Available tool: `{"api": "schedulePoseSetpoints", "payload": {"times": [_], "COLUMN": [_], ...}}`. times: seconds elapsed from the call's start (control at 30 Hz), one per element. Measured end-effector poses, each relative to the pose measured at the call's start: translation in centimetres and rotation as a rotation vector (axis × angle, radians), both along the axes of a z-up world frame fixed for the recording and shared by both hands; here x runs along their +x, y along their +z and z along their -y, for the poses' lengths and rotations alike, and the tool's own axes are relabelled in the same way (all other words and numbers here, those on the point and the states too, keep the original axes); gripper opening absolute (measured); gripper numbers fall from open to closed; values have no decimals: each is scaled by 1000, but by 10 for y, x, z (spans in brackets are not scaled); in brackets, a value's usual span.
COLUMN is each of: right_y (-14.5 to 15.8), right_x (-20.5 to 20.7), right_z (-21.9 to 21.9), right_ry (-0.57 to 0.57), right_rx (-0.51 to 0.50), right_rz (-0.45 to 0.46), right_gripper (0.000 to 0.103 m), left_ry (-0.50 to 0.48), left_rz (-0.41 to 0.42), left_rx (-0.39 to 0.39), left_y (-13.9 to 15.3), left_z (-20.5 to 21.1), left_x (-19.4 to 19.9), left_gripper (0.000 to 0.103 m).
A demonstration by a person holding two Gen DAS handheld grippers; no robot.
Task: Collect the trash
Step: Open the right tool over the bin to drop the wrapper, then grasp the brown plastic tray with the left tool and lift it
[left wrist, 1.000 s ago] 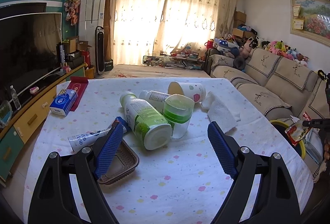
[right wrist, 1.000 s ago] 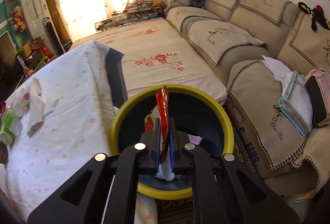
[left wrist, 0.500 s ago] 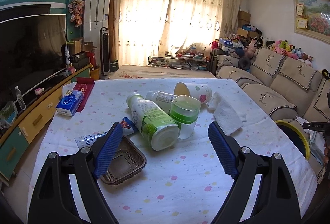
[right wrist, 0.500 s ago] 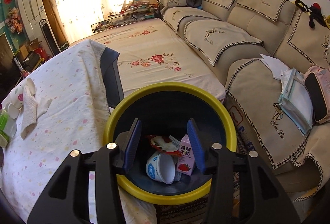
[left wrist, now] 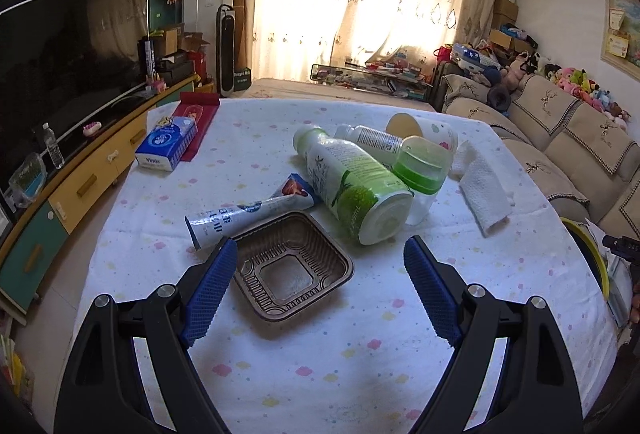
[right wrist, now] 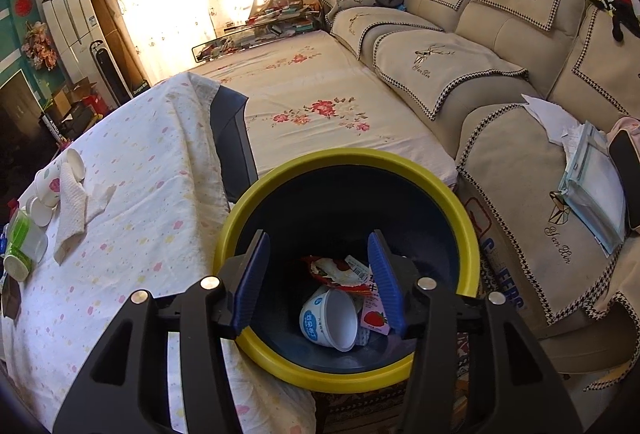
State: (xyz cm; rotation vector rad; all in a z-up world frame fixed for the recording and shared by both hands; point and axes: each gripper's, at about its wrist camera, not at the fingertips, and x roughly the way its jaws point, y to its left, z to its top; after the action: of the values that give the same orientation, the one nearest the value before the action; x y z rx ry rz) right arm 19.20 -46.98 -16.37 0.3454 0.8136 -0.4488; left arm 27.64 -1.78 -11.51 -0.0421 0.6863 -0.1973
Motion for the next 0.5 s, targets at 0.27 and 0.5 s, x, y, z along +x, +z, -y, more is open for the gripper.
{"api": "schedulePoseSetpoints", "payload": {"times": [0.27,0.5], "right_y": [-5,-10], "right_x": [5,7], "right_z": [-8,-11], "right_ry": [28,36], "right_rx": [10,22], "right_rz": [-11,-19], "right_gripper": [50,52], "left_ry": [24,-7], "left_rz": [-27,-70], "left_rx": [35,53], "left_y": [-8,-12], "left_z": [3,7], "left_x": [9,25], "left_gripper": [92,94]}}
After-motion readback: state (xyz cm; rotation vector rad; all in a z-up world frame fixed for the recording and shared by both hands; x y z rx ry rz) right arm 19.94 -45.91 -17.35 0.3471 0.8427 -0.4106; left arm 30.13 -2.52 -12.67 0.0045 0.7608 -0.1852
